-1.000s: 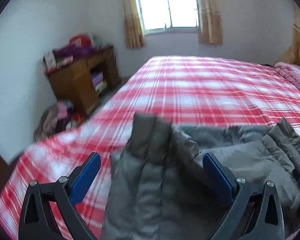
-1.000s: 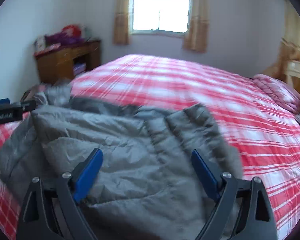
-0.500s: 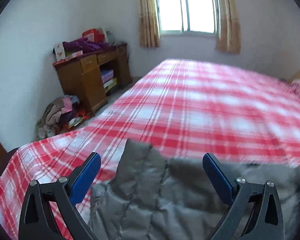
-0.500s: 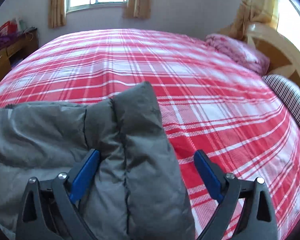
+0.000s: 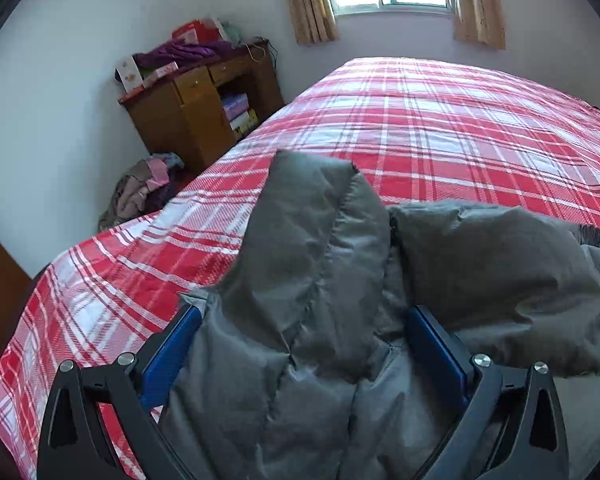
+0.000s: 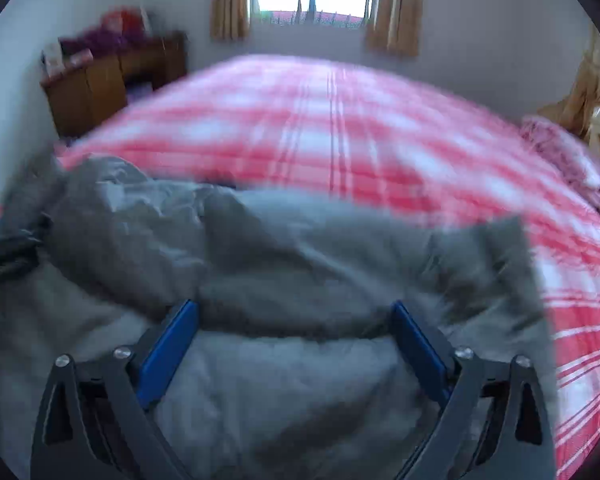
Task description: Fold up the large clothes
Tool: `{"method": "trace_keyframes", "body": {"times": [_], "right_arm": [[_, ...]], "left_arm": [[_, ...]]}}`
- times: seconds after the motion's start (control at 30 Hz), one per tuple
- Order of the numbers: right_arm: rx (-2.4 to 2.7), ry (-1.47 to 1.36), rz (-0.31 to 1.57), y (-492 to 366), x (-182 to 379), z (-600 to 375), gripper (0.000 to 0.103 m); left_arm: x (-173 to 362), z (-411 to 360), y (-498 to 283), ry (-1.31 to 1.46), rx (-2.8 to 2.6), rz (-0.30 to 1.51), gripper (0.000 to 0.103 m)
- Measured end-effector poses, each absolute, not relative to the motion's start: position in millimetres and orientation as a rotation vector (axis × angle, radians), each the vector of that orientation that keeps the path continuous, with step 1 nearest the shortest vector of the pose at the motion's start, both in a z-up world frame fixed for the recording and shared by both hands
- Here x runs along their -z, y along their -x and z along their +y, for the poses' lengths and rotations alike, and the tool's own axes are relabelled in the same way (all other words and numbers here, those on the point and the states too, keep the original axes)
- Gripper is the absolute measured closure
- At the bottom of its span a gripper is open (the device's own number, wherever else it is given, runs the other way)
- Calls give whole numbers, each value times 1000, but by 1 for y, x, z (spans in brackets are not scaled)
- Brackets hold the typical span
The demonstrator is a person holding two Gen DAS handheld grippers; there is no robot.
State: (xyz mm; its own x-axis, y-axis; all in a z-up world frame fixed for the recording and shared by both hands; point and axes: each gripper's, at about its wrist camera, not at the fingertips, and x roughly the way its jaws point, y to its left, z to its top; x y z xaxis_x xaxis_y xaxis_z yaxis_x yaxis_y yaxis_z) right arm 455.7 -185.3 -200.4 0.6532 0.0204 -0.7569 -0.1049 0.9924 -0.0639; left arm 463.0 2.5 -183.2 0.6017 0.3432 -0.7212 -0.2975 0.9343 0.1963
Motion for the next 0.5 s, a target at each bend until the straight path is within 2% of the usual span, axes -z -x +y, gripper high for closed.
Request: {"method": "trace_keyframes", "body": {"times": [0.13,0.23,0.37,0.5], "right_arm": [[-64,117,904,-467,213,-186,2],[-46,120,890,-454,200,-197,4],[-79,109,753,-383,158,-206,3],[-97,126,668,-322,147,-197,1]], "left_arm": [[176,5,-452,-71,-361,884,1],[146,17,-400,-32,-313,814,1],[134,40,-333,18,-305,764,1],[152,61,-295,114,-338,792,1]]}}
